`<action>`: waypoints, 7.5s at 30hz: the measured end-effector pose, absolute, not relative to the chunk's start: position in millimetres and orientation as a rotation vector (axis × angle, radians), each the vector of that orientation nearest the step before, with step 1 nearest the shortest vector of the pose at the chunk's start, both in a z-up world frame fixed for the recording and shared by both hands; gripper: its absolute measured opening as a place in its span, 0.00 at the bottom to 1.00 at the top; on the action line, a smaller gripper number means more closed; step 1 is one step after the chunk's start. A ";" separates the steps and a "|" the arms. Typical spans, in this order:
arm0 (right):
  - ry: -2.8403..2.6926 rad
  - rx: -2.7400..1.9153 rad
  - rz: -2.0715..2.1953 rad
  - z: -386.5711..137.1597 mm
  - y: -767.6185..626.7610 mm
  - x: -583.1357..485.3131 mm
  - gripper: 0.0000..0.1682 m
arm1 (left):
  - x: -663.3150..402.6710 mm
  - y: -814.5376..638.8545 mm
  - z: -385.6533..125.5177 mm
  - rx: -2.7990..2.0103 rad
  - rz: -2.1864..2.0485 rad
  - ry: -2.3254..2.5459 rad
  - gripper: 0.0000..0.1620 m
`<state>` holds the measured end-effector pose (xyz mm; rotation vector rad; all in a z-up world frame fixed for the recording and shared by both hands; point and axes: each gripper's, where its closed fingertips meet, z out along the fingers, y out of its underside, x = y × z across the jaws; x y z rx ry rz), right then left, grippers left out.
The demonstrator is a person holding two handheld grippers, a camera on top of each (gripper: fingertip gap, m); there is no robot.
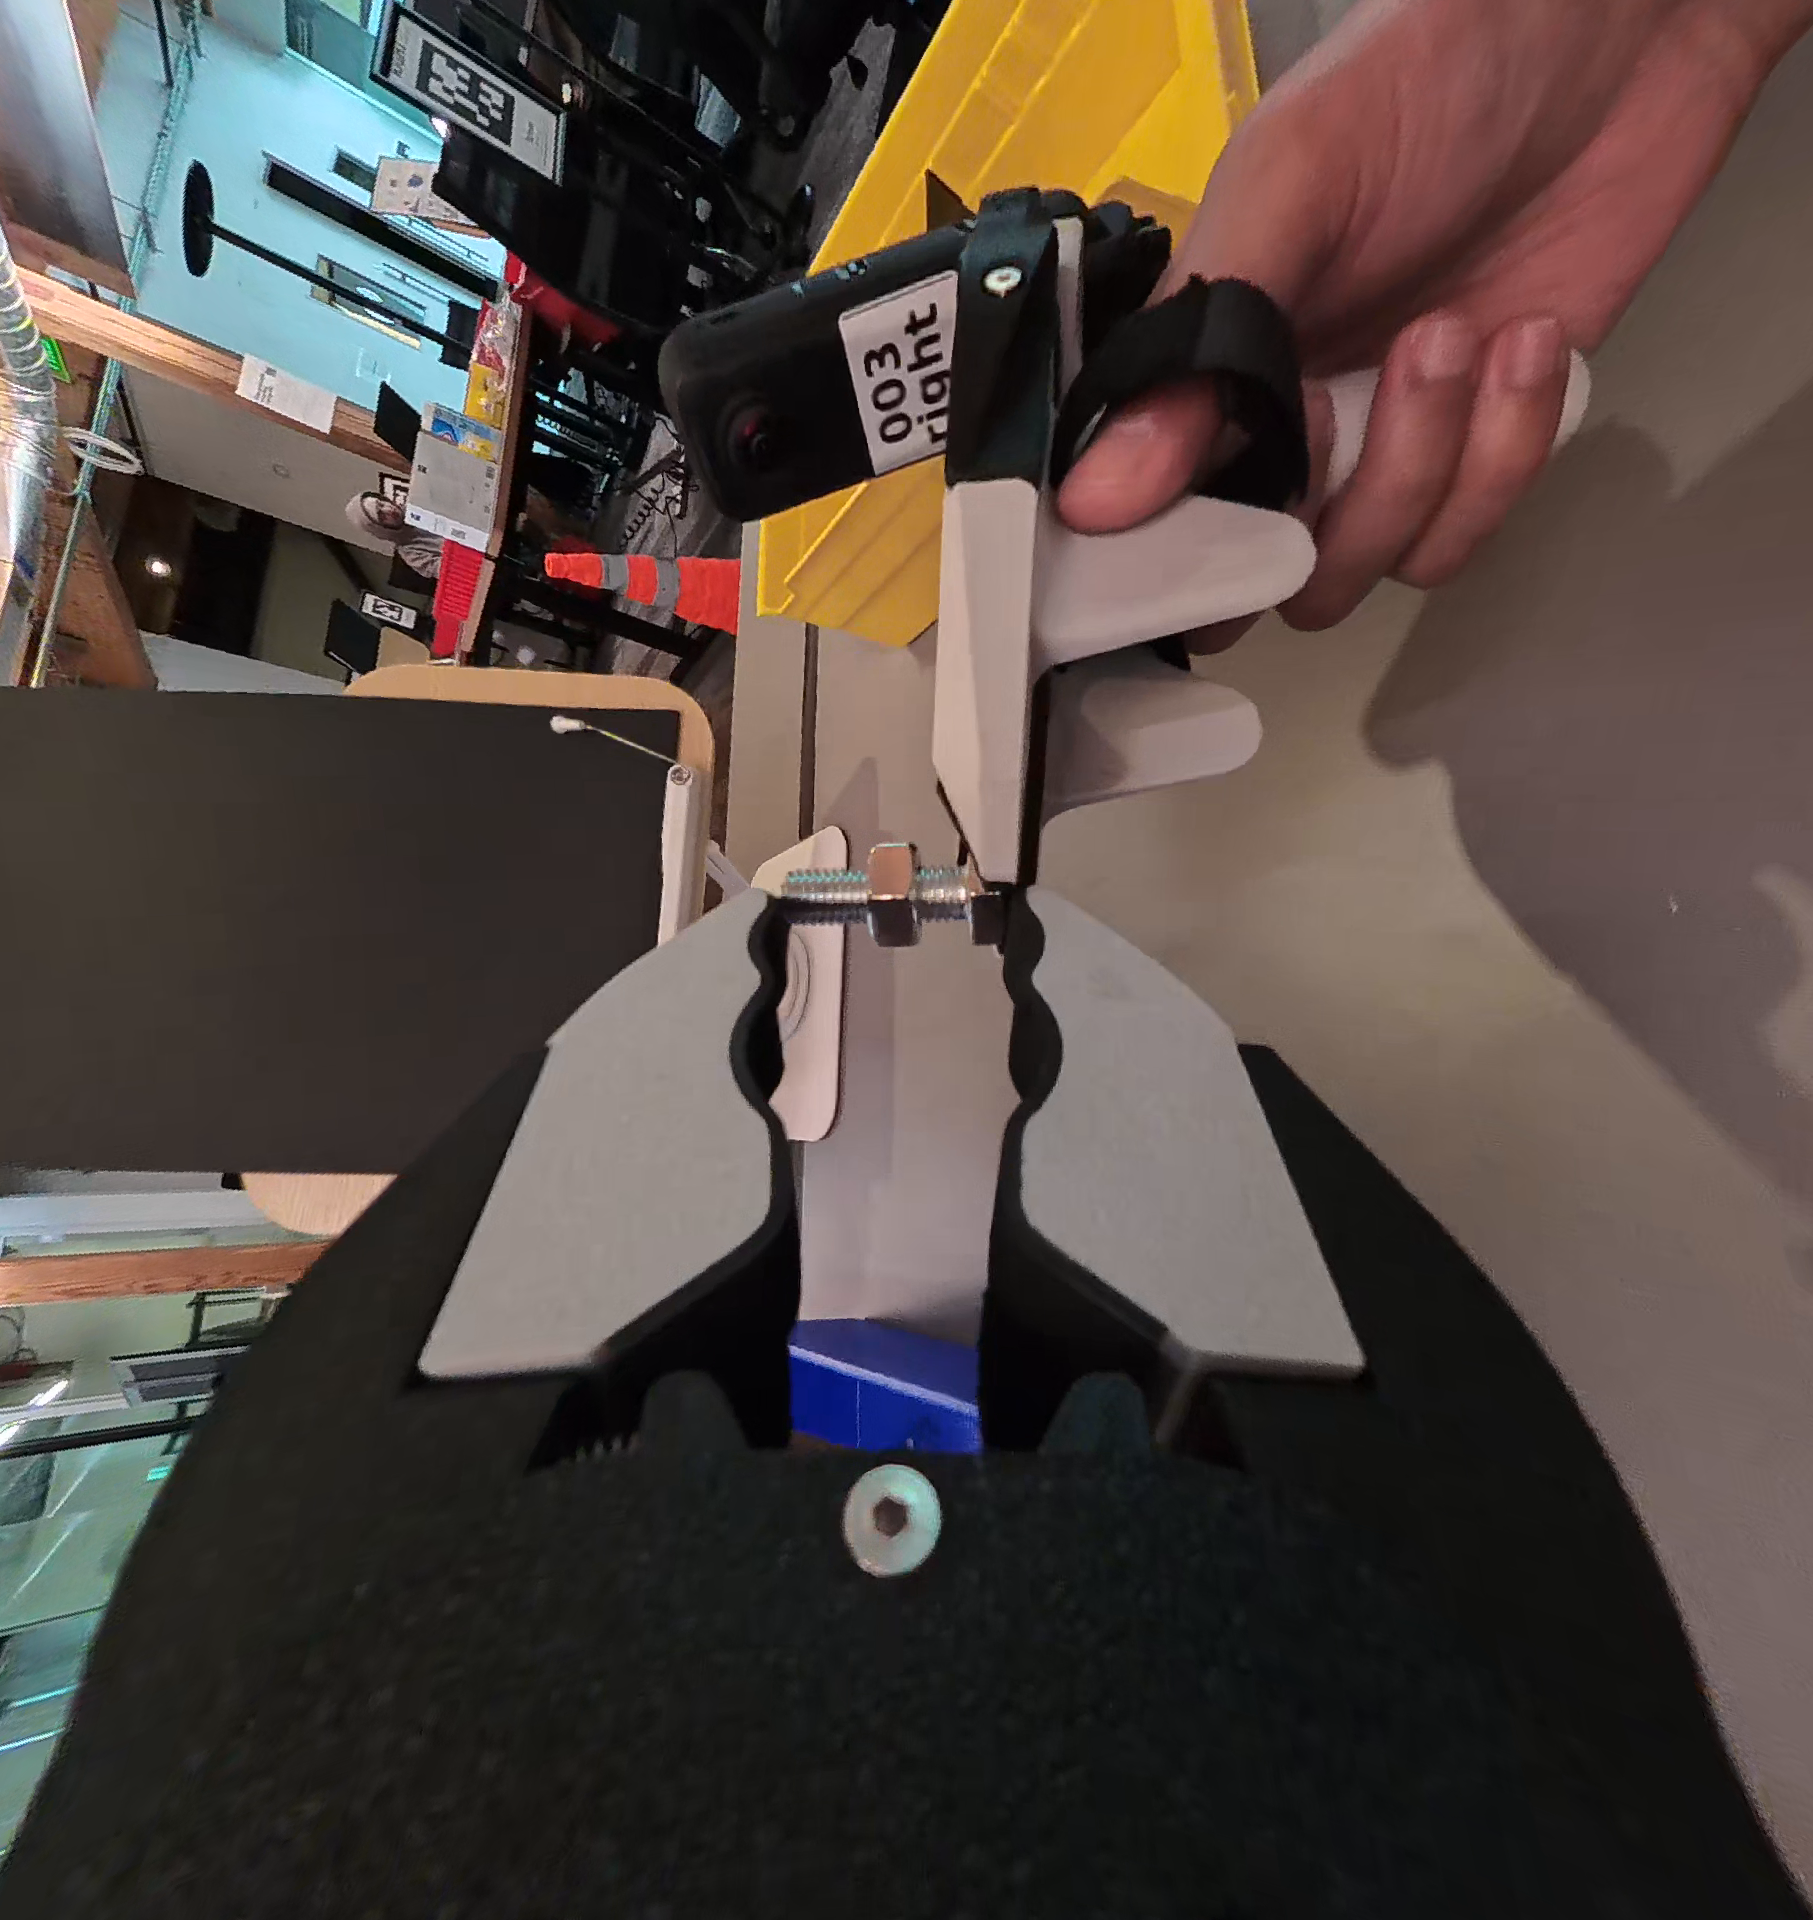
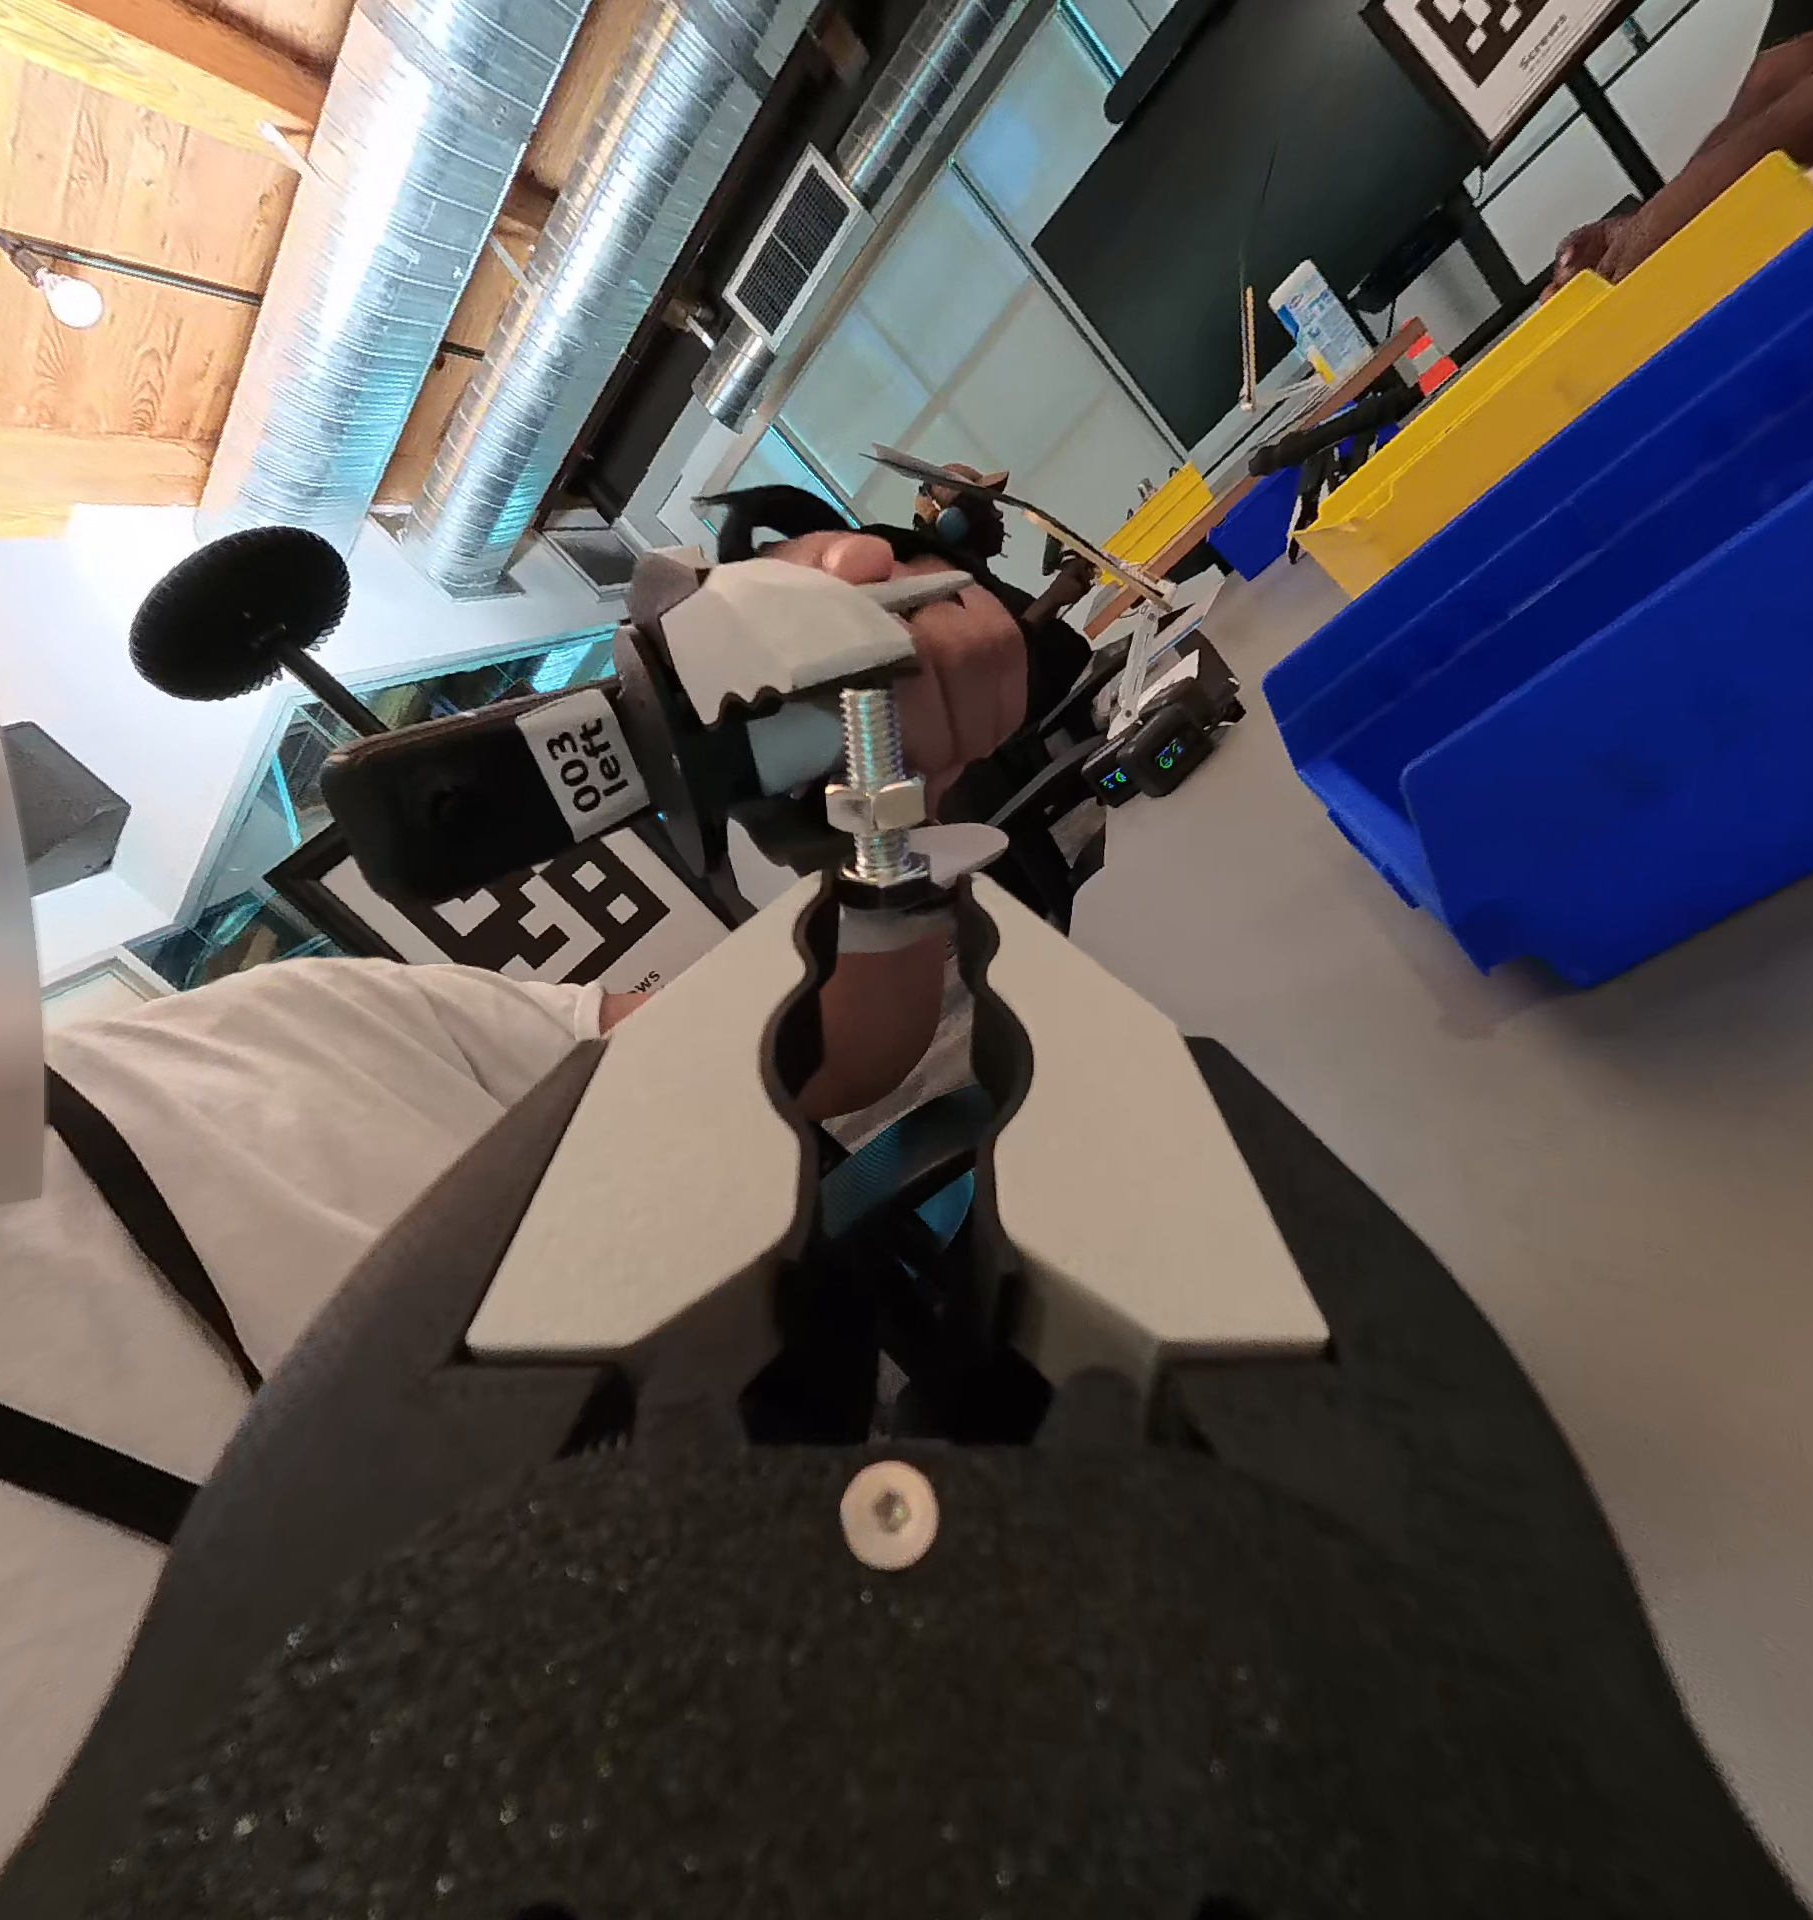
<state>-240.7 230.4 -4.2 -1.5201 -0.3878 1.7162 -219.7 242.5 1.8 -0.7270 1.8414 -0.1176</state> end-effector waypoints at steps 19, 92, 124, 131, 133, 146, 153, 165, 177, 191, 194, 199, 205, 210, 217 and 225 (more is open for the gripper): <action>-0.348 -1.548 1.359 -52.2 231.5 -187.9 0.09 | -181.2 238.4 -31.1 -1.553 -1.634 1.026 0.30; -0.379 -1.537 1.387 -53.7 229.3 -212.5 0.10 | -176.9 226.1 -35.2 -1.431 -1.760 0.938 0.32; -0.255 -1.461 1.414 -42.5 240.1 -182.4 0.10 | -188.9 223.5 -24.3 -1.388 -1.708 0.910 0.37; -0.353 -1.519 1.444 -51.8 231.4 -224.9 0.10 | -178.9 216.1 -23.5 -1.393 -1.700 0.926 0.42; -0.333 -1.509 1.449 -50.9 233.9 -218.9 0.10 | -181.7 215.8 -22.1 -1.390 -1.699 0.924 0.43; -0.264 -1.493 1.436 -48.4 238.8 -201.6 0.10 | -185.7 219.4 -26.8 -1.407 -1.712 0.927 0.44; -0.331 -1.507 1.458 -50.6 234.9 -220.2 0.10 | -184.9 214.0 -24.1 -1.391 -1.724 0.935 0.45; -0.240 -1.440 1.456 -40.6 235.7 -203.8 0.10 | -184.6 217.3 -20.5 -1.389 -1.729 0.915 0.40; -0.156 -1.418 1.567 -38.7 237.1 -191.6 0.09 | -189.3 211.4 -52.3 -1.392 -1.468 1.219 0.32; -0.161 -1.547 1.500 -58.1 242.7 -188.8 0.09 | -192.8 221.1 -66.4 -1.376 -1.317 1.266 0.32; -0.142 -1.516 1.520 -53.6 242.2 -182.3 0.09 | -196.3 205.8 -92.5 -1.463 -1.421 1.452 0.20; -0.133 -1.520 1.537 -54.9 241.5 -182.6 0.09 | -198.8 225.8 -70.4 -1.406 -1.399 1.292 0.25; -0.098 -1.548 1.542 -60.5 244.6 -187.0 0.09 | -195.3 223.2 -67.4 -1.315 -1.166 1.295 0.25; -0.106 -1.518 1.563 -53.5 240.8 -190.9 0.09 | -180.6 213.5 -114.7 -1.450 -0.997 1.499 0.31; -0.059 -1.536 1.541 -59.4 246.3 -182.4 0.09 | -189.1 233.2 -77.2 -1.340 -0.925 1.283 0.21; -0.134 -1.531 1.707 -56.7 232.3 -194.5 0.09 | -197.7 222.5 -64.7 -1.270 -1.028 1.353 0.11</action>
